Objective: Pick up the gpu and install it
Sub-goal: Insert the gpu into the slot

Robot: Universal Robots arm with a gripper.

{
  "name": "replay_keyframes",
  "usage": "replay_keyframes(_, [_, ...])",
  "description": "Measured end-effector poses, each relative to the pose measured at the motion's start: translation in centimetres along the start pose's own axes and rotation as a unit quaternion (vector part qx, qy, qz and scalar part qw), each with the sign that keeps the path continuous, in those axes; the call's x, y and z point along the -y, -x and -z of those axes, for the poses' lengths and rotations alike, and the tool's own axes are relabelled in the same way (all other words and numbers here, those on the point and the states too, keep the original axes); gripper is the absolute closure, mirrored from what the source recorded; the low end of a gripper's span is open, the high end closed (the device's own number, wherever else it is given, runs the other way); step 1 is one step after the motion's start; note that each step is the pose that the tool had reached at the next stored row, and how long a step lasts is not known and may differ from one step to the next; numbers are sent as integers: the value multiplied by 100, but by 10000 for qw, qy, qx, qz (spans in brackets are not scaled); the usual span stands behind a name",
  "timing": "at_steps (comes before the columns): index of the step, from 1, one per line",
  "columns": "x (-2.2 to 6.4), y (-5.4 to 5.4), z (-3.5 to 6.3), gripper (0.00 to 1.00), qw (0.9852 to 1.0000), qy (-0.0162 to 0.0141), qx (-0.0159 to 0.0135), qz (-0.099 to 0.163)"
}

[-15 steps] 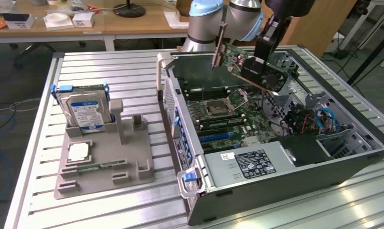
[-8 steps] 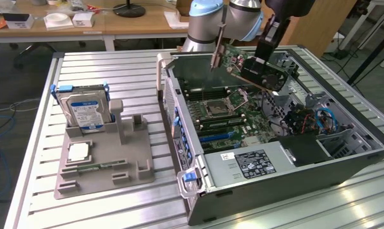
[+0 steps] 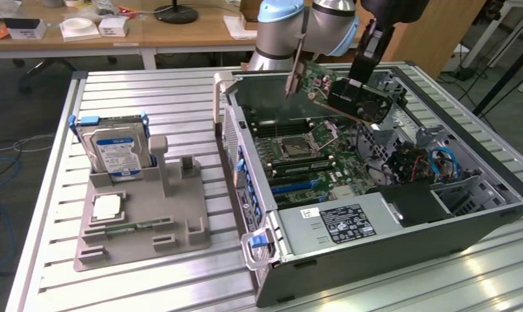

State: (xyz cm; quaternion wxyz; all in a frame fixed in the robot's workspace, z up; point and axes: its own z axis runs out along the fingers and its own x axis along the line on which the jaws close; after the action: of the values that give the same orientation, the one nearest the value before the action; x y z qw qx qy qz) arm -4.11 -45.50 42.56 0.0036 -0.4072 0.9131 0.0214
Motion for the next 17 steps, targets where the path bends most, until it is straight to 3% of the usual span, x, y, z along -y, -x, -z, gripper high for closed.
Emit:
replay_keyframes(8, [0, 0, 0, 74, 9993, 9, -13, 364])
replay_keyframes(17, [0, 0, 0, 74, 9968, 19, -29, 795])
